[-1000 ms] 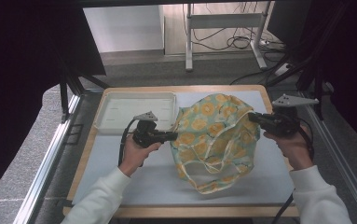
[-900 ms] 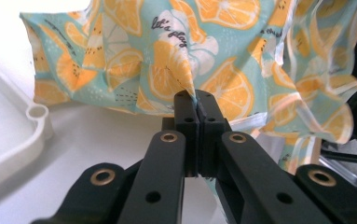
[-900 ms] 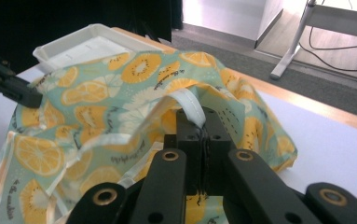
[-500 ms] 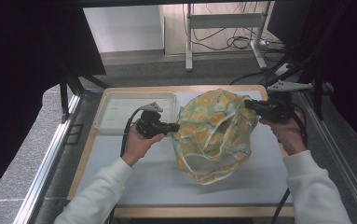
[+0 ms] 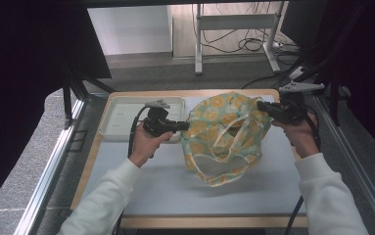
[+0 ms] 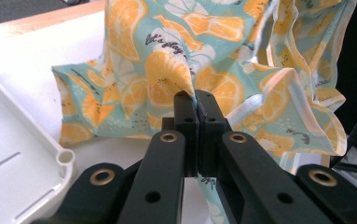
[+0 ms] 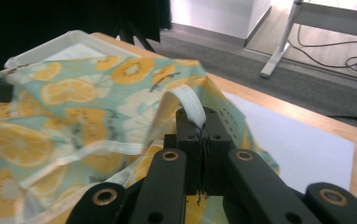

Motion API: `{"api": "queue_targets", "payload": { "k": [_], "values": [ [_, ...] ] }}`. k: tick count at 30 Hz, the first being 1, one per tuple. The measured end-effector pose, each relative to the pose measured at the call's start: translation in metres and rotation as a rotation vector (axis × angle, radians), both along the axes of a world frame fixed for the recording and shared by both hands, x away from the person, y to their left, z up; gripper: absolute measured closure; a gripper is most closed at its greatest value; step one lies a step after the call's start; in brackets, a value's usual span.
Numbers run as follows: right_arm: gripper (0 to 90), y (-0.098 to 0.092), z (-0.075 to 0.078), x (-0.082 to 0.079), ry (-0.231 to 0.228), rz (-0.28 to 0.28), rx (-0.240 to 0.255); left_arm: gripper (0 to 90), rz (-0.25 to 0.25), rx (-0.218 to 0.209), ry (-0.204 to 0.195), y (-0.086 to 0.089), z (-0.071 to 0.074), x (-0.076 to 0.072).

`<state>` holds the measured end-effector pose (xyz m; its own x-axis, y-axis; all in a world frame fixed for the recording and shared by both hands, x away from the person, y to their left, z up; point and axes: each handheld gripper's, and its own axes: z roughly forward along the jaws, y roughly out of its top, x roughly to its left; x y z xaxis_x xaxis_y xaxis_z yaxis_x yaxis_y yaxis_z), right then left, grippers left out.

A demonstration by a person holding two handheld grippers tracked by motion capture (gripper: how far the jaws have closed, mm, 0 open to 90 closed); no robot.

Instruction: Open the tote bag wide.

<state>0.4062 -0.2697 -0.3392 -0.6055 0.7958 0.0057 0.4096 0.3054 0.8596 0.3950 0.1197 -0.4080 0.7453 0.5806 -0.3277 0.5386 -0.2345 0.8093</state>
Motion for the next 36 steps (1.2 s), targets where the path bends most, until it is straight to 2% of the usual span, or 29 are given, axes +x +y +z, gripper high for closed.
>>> {"api": "queue_targets", "payload": {
  "k": [6,11,20,23,30,36],
  "values": [
    [87.6,-0.007,0.002,0.021,-0.005,-0.045,0.024,89.5,0.032,-0.053,0.027,0.008,0.003,0.013],
    [87.6,-0.011,0.006,0.038,-0.027,-0.092,0.029,89.5,0.047,-0.082,0.03,0.014,0.006,0.021],
    [87.5,-0.01,0.009,0.062,-0.011,-0.112,0.061,89.4,0.064,-0.097,0.047,0.015,0.008,0.034],
    [87.5,-0.01,0.006,0.071,0.0,-0.125,0.062,89.3,0.071,-0.111,0.069,0.015,0.005,0.039],
    [87.6,-0.003,-0.009,0.094,0.038,-0.153,0.038,89.3,0.089,-0.092,0.098,0.013,-0.008,0.049],
    [87.6,0.0,-0.03,0.105,0.09,-0.161,0.03,89.1,0.083,-0.014,0.114,0.004,-0.026,0.049]
  ]
}}
